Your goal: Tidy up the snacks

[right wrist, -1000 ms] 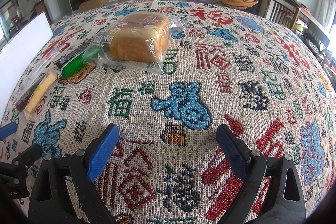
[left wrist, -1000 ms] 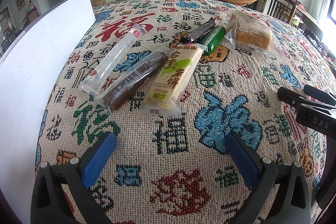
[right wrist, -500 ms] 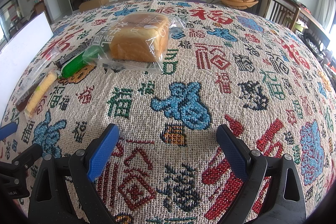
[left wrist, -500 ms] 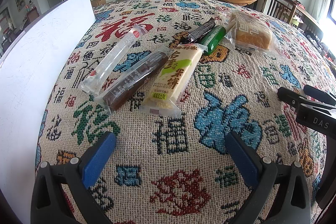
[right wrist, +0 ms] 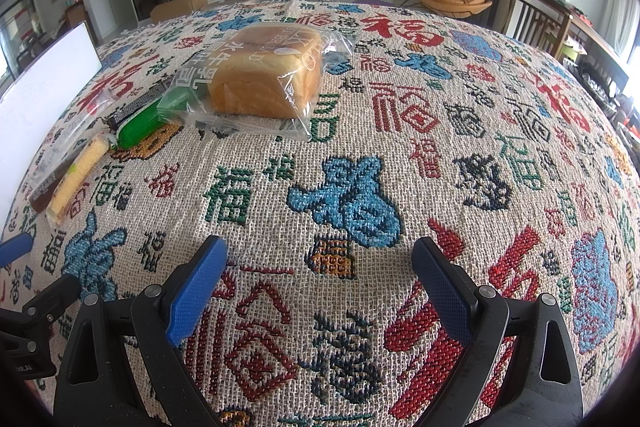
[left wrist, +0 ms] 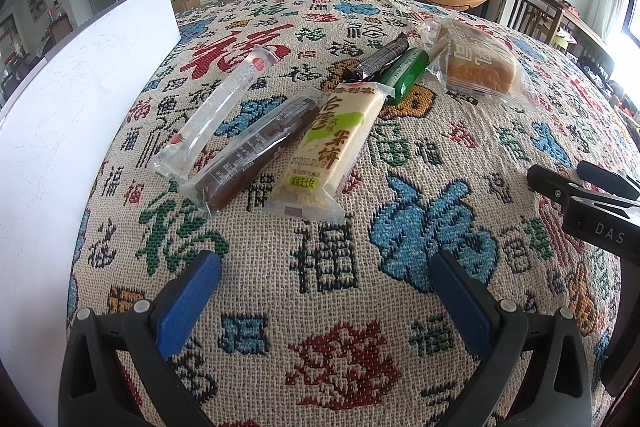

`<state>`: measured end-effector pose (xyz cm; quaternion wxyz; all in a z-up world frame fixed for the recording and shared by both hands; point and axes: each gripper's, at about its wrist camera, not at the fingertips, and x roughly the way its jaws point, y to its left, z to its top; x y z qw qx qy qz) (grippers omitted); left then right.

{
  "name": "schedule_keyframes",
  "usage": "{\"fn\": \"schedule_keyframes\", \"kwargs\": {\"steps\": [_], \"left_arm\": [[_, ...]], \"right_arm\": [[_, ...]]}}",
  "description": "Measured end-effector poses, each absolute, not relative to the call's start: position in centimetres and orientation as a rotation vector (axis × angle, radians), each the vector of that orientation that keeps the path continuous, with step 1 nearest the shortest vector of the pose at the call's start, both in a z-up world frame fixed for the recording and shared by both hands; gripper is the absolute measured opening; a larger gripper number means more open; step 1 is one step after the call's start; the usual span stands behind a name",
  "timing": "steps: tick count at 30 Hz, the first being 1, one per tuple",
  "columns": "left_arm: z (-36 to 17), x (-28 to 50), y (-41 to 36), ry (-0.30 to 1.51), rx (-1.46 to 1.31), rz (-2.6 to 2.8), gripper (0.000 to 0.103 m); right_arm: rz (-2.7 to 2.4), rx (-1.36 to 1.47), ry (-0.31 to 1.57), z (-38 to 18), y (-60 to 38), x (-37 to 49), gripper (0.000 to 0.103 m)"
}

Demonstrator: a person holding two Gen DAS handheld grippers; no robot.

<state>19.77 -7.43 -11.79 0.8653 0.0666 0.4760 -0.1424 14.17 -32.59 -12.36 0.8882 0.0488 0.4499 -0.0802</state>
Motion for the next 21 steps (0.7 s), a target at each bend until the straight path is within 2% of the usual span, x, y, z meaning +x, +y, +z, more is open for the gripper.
{"fn": "schedule_keyframes", "kwargs": {"steps": [4, 8, 11, 15, 19, 20, 21], "left_arm": [[-10.8, 20.5, -5.9, 1.05, 0.071, -0.426, 0.103], [-8.3, 22.6, -2.9, 1.026, -0.03, -0.516, 0.103], [-7.1, 25.1, -2.2, 1.013, 0.011, -0.482, 0.101], [-7.0, 28.5, -2.5, 1.01, 0.118, -0.421, 0.084], [-8.2, 31.9, -2.9, 1.032, 0.178, -0.41, 0.077], [-9.0, 32.9, -3.0, 1.049, 0.201, -0.39, 0.069], [-9.7, 33.6, -3.0, 1.069, 0.208, -0.38, 0.056]], "right_arm": [[-0.167, 0.101, 0.935, -12.4, -32.5, 14.3, 0.096], [-0.167, 0.101, 0.935, -12.5, -32.5, 14.3, 0.095], [-0.167, 0.101, 0.935, -12.5, -32.5, 14.3, 0.095], [-0.167, 0.101, 0.935, -12.5, -32.5, 14.3, 0.095], [-0.167, 0.101, 0.935, -12.5, -32.5, 14.3, 0.095], [-0.167, 0.101, 0.935, -12.5, -32.5, 14.3, 0.095], [-0.167, 0.101, 0.935, -12.5, -32.5, 14.3, 0.095]]}}
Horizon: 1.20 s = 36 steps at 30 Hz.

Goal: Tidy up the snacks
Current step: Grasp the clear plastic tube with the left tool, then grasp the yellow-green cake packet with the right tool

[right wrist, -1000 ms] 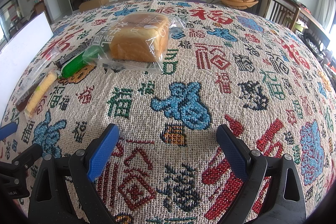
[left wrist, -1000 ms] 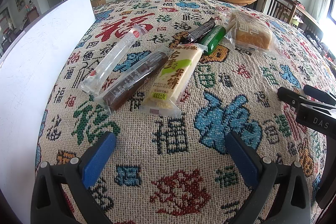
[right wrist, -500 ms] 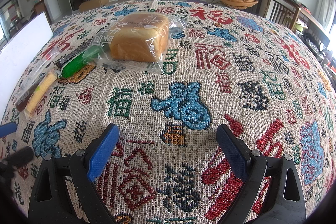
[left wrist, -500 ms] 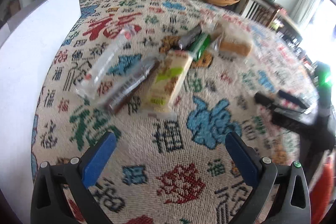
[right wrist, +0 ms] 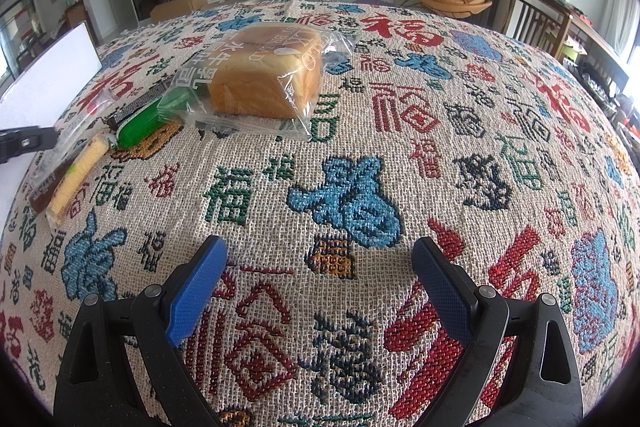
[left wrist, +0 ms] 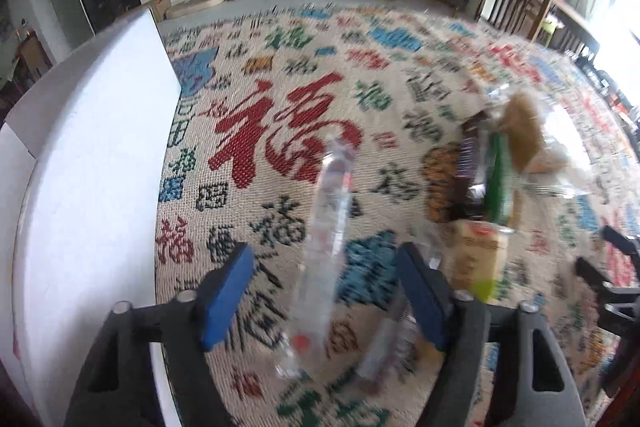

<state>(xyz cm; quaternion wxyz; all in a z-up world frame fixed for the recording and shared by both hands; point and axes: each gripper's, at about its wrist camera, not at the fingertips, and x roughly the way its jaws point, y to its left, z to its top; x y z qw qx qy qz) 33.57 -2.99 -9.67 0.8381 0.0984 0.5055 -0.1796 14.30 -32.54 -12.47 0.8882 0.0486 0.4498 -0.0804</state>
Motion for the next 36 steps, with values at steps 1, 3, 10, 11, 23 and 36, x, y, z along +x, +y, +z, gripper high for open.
{"fn": "schedule_keyframes", "kwargs": {"steps": [1, 3, 10, 11, 23, 36], "left_arm": [[-10.6, 34.3, -2.9, 1.107, 0.202, -0.377, 0.049], [-10.6, 34.3, -2.5, 1.089, 0.164, -0.413, 0.019], [-10.2, 28.1, -0.1, 1.121, 0.025, -0.453, 0.018], [-10.1, 26.3, 0.6, 1.12, 0.001, -0.455, 0.018], [-10.6, 14.7, 2.8, 1.006, 0.089, -0.361, 0.023], [-10.6, 13.9, 3.5, 0.99, 0.108, -0.36, 0.049]], "right_arm": [[-0.167, 0.101, 0.935, -12.5, -32.5, 14.3, 0.095], [-0.167, 0.101, 0.935, -12.5, -32.5, 14.3, 0.095], [-0.168, 0.101, 0.935, -12.5, -32.6, 14.3, 0.095], [-0.168, 0.101, 0.935, -12.5, -32.5, 14.3, 0.095], [-0.049, 0.335, 0.97, -10.5, -30.6, 17.1, 0.095], [0.112, 0.276, 1.232, -10.9, -19.9, 24.8, 0.031]]}}
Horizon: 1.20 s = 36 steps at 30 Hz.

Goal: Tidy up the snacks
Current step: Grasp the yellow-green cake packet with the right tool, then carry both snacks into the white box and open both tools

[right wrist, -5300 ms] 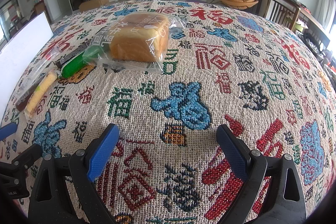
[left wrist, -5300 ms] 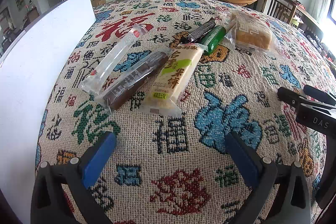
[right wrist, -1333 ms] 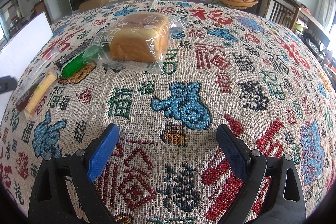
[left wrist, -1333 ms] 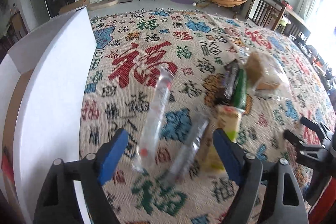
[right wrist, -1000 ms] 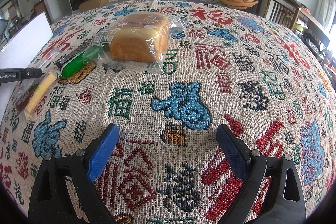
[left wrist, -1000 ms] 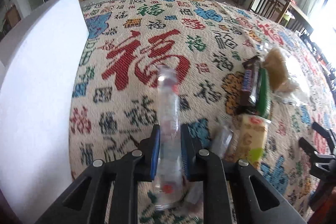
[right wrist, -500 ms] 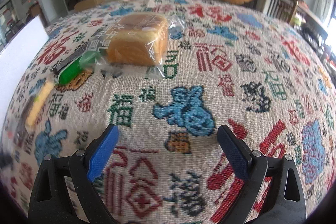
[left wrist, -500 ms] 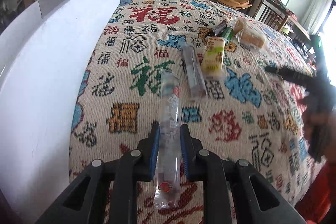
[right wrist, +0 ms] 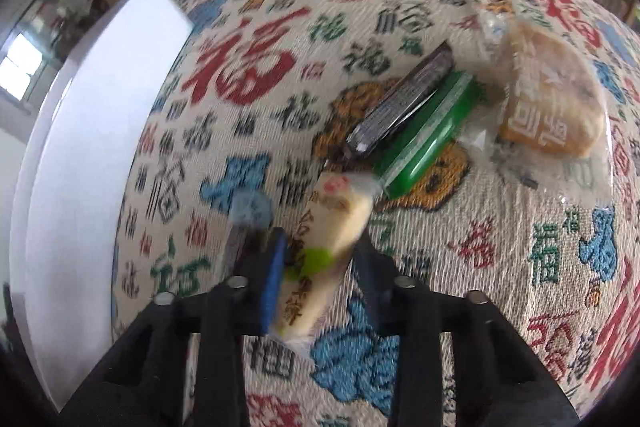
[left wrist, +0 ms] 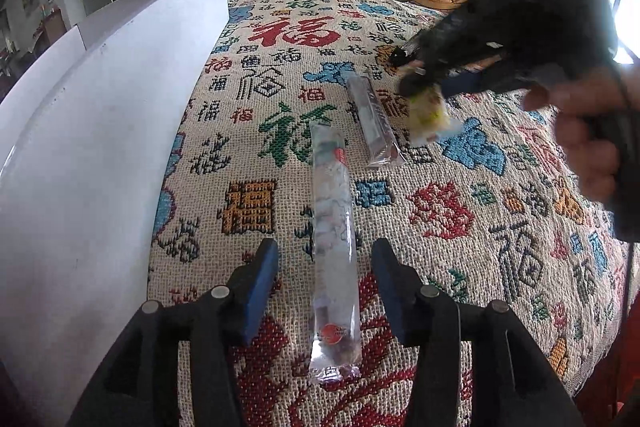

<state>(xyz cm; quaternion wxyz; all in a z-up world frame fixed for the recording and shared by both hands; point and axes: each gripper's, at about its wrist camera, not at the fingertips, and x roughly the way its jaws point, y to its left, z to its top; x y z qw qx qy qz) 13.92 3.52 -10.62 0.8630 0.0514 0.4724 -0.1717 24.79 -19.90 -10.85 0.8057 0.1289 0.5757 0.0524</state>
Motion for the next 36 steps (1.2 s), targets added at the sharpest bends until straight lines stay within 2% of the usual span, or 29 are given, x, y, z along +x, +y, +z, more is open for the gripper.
{"fn": "schedule_keyframes", "kwargs": {"steps": [1, 2, 4, 5, 6, 8, 9, 15, 16, 18, 22, 27, 28, 29, 31, 32, 34, 35, 36], "left_arm": [[-10.6, 14.0, 3.6, 0.991, 0.103, -0.363, 0.049], [-10.6, 14.0, 3.6, 0.99, 0.097, -0.367, 0.05], [-10.7, 14.2, 3.5, 0.983, 0.093, -0.372, 0.05], [-10.7, 14.4, 3.5, 0.979, 0.088, -0.375, 0.049], [-10.6, 14.5, 3.6, 0.974, 0.078, -0.377, 0.043], [-10.7, 15.2, 3.7, 0.971, 0.054, -0.392, 0.019], [-10.7, 15.4, 4.0, 0.978, 0.035, -0.393, 0.018], [-10.5, 14.2, 5.5, 1.004, -0.094, -0.452, 0.018], [-10.4, 14.0, 5.8, 1.007, -0.117, -0.463, 0.018], [-9.7, 13.5, 6.1, 1.001, -0.18, -0.499, 0.018], [-7.7, 12.9, 6.6, 0.961, -0.274, -0.548, 0.018], [-4.3, 13.0, 8.4, 0.893, -0.379, -0.577, 0.016], [-3.8, 13.0, 8.7, 0.885, -0.384, -0.576, 0.014], [-3.3, 13.1, 9.1, 0.878, -0.384, -0.578, 0.006], [-2.8, 13.3, 8.9, 0.906, -0.336, -0.602, 0.006], [-2.7, 13.3, 8.5, 0.926, -0.29, -0.604, 0.006], [-3.0, 13.0, 7.2, 0.966, -0.161, -0.602, 0.013], [-3.4, 12.9, 6.6, 0.977, -0.113, -0.601, 0.03], [-3.9, 12.6, 5.8, 0.997, -0.042, -0.598, 0.056]], "right_arm": [[0.117, 0.272, 1.247, -10.8, -20.3, 24.2, 0.029], [0.113, 0.253, 1.261, -10.5, -21.0, 23.4, 0.02], [0.073, 0.178, 1.291, -9.9, -23.0, 21.9, 0.02], [0.039, 0.15, 1.301, -9.6, -24.1, 21.2, 0.026], [0.011, 0.125, 1.304, -9.2, -25.1, 20.6, 0.03], [0.016, 0.135, 1.285, -8.2, -26.6, 19.7, 0.074], [0.023, 0.143, 1.27, -7.8, -27.0, 19.4, 0.075], [-0.009, 0.04, 1.337, -10.4, -25.4, 20.1, 0.07], [-0.013, 0.029, 1.339, -10.8, -25.1, 20.1, 0.065], [-0.032, 0.062, 1.302, -10.3, -25.7, 19.3, 0.03], [-0.003, 0.178, 1.247, -7.9, -27.5, 17.0, 0.03], [0.141, 0.302, 1.133, -2.2, -26.0, 15.4, 0.03], [0.182, 0.317, 1.103, -0.7, -24.8, 15.6, 0.03], [0.219, 0.325, 1.069, 0.9, -23.5, 15.8, 0.03], [0.274, 0.318, 1.017, 3.6, -20.9, 16.6, 0.03], [0.304, 0.317, 0.991, 4.8, -20.0, 16.7, 0.03], [0.343, 0.324, 0.96, 6.2, -18.8, 16.5, 0.03], [0.356, 0.33, 0.952, 6.6, -18.5, 16.3, 0.03], [0.364, 0.334, 0.95, 6.7, -18.4, 16.1, 0.03]]}}
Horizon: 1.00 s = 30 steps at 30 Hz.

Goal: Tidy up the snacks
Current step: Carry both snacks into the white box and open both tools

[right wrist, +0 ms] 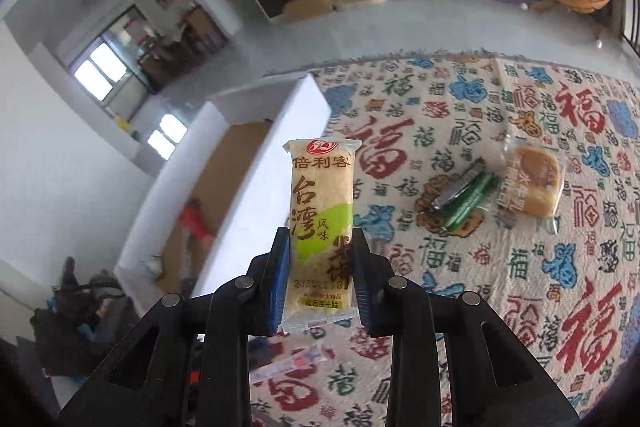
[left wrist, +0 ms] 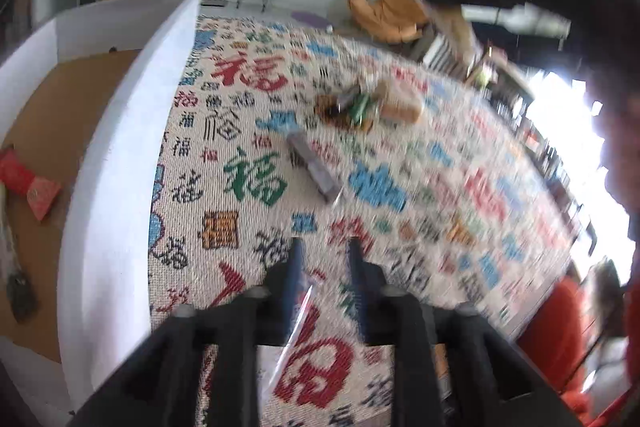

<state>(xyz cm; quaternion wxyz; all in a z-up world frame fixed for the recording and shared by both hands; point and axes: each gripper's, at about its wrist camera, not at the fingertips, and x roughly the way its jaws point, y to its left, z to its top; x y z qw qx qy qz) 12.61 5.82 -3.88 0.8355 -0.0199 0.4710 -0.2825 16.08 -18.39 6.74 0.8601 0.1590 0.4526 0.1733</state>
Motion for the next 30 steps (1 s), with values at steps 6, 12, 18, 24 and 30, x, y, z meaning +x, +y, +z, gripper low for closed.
{"fn": "schedule_keyframes", "kwargs": {"steps": [6, 12, 18, 24, 30], "left_arm": [[-6.3, 11.3, 5.5, 1.09, 0.127, -0.608, 0.075], [-9.6, 9.7, 4.3, 1.19, 0.332, -0.564, 0.064], [-10.1, 8.6, 3.6, 1.166, 0.361, -0.556, 0.018], [-8.4, 9.0, 5.1, 1.145, 0.044, -0.644, 0.017], [-2.8, 9.7, 9.2, 1.039, -0.31, -0.721, 0.017]], "right_arm": [[0.392, 0.356, 1.013, 4.6, -18.9, 12.8, 0.03], [0.412, 0.353, 1.053, 3.1, -20.4, 9.5, 0.03], [0.445, 0.381, 1.016, 3.9, -20.9, 8.2, 0.03], [0.429, 0.402, 0.985, 4.7, -22.2, 8.0, 0.03], [0.418, 0.458, 0.99, 4.8, -22.4, 9.4, 0.031]]}}
